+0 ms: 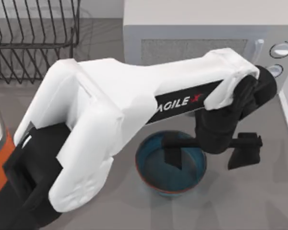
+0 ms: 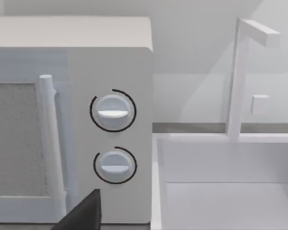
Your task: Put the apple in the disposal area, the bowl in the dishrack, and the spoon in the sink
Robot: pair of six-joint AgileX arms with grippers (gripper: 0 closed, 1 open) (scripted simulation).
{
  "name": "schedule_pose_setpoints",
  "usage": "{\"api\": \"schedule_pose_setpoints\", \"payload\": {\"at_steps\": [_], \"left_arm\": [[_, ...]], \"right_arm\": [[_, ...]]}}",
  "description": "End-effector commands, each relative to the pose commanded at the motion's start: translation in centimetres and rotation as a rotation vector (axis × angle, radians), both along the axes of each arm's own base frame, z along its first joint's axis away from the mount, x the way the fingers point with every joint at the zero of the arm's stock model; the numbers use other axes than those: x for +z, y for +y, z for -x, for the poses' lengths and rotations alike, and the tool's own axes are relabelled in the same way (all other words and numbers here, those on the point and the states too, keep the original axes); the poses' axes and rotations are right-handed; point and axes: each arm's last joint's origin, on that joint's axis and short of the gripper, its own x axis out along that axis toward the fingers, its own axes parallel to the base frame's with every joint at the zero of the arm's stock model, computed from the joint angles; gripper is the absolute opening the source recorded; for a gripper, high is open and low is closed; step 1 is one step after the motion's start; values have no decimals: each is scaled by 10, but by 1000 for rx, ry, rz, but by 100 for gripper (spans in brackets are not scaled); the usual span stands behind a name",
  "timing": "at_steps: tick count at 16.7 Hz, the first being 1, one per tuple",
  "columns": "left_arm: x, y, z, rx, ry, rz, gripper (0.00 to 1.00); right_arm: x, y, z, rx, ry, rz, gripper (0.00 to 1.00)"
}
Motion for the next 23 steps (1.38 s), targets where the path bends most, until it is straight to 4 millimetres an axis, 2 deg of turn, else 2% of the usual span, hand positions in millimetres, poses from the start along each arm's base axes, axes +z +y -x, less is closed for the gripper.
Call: {"api": "schedule_pose_setpoints", "payload": {"at_steps": [5, 18, 23], "left_arm": [[-4, 1, 1, 0, 0, 0, 100], [-4, 1, 1, 0, 0, 0, 2], [-4, 1, 1, 0, 0, 0, 0]], "right_arm": [[0, 0, 0, 0, 0, 0, 100], [0, 0, 0, 0, 0, 0, 100], [0, 0, 0, 0, 0, 0, 100]]}}
